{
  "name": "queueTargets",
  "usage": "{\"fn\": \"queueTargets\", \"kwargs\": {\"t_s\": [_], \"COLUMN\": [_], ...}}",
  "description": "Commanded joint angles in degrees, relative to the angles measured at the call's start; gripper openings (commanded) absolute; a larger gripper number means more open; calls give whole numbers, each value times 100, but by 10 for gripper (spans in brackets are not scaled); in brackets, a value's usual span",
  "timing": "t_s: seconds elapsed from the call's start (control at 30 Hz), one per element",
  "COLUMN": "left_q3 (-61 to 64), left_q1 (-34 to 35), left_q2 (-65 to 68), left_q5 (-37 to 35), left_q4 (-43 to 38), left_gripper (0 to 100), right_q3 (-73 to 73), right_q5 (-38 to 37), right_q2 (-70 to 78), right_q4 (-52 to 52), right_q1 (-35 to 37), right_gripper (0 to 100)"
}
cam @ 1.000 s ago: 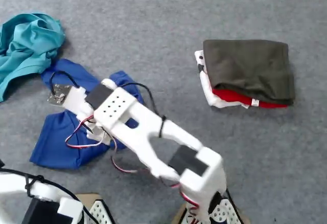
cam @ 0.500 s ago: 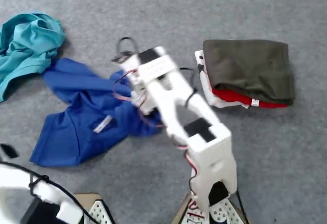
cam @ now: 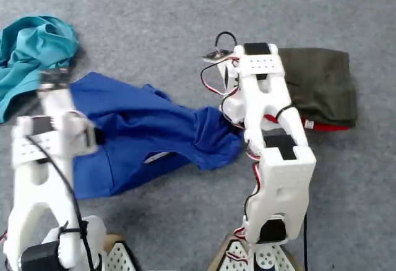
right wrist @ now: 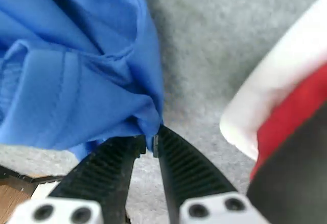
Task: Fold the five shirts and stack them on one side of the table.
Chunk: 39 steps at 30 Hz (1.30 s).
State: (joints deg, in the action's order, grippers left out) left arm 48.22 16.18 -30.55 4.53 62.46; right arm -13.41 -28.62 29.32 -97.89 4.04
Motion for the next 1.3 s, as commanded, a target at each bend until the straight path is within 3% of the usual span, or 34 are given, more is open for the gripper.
{"fn": "queueTargets", "kwargs": {"t_s": [0.0, 0.13, 0.3, 0.47, 0.6, 0.73, 0.83, 1.0, 1.13, 1.27], "left_q3": [435, 716, 760, 558, -198, -1051, -1446, -1587, -1516, -1209], "left_q1": [-734, -1130, -1385, -1007, 136, 1754, 3037, 4629, 5437, 5631], "left_q2": [-18, -18, -18, -88, -88, -88, -79, -35, -26, -26], "left_q5": [-237, -229, -35, 607, 686, 738, 923, 1433, 1486, 1486], "left_q4": [-484, -519, 0, 826, 1407, 1916, 1978, 1952, 1785, 1363], "left_gripper": [235, 131, 27, 29, 29, 30, 30, 95, 191, 208], "right_q3": [-268, -259, -268, -207, -13, 382, 664, 1420, 2237, 3011], "right_q5": [-18, -18, -18, -18, -18, 79, 246, -264, -580, -941], "right_q2": [-426, -602, -1376, -2114, -2413, -2448, -2448, -2440, -2440, -2202], "right_q4": [-149, -176, -167, -176, -281, -246, 44, 914, 1732, 3130], "right_q1": [-158, -176, -158, 18, 668, 1741, 2593, 3912, 4624, 4695], "right_gripper": [157, 253, 194, 155, 155, 156, 156, 156, 156, 156]}}
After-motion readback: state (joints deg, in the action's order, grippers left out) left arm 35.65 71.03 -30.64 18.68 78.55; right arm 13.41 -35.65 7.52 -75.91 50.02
